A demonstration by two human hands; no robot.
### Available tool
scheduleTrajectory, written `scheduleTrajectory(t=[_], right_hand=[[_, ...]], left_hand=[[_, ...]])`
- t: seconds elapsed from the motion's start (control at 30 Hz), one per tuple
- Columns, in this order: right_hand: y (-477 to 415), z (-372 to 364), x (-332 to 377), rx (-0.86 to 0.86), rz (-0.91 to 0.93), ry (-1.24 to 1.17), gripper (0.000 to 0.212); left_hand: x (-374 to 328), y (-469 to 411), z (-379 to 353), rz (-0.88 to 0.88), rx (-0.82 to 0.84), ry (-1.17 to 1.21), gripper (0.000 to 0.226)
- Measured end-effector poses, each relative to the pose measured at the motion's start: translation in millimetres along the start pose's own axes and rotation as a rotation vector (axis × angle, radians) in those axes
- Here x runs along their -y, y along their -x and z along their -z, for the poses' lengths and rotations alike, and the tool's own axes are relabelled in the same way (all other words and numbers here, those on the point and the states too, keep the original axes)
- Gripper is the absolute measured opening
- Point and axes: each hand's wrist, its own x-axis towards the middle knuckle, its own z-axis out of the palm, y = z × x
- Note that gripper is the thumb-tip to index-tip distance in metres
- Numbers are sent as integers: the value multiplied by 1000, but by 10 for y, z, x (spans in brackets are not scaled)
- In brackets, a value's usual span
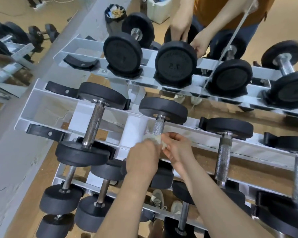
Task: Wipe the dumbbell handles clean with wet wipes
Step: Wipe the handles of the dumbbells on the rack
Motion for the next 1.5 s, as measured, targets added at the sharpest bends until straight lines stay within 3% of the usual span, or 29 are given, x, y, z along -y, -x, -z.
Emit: scheduleTrajectory(t=[0.1, 0.23, 0.37, 0.43, 0.63, 0.7, 0.8, 0.9, 1.03, 1.13, 1.23, 1.37, 1.5], right_hand=[[-10, 26, -30, -64, 59, -9, 14], [-4, 99, -74, -165, 147, 173, 20], [27, 88, 13, -38, 117, 119, 16], [46, 63, 71, 32, 101, 14, 15], [73, -23, -2, -78, 198, 112, 19], [91, -13, -25, -97, 198, 114, 18], [115, 1, -66, -166, 271, 247, 22], [135, -37, -35, -194, 393, 283, 20], [26, -6, 144, -141, 334, 189, 14], [-45, 164, 232, -61, 221, 187, 6], [-104, 237, 214, -159, 259, 112, 4], [-64, 113, 87, -333, 332, 131, 20], [100, 7, -16, -223, 376, 257, 21]], left_hand=[[-149, -157, -29, -61, 146, -60, 25], [-257, -413, -106, 71, 39, 287, 31], [-341, -560, -154, 42, -51, 343, 35], [-276, -540, -148, 14, -11, 398, 32], [112, -178, -131, -85, 207, 73, 44], [149, -45, -65, -81, 115, 68, 20], [195, 70, 55, 1, -103, 147, 18], [208, 27, 125, 177, -176, 388, 14], [222, -243, 237, 354, -61, 1040, 15], [226, -345, 332, 320, 24, 1261, 16], [166, -407, 288, 386, -25, 1366, 27], [90, -477, 76, 431, -169, 1146, 33], [95, -452, 28, 298, -233, 649, 17]])
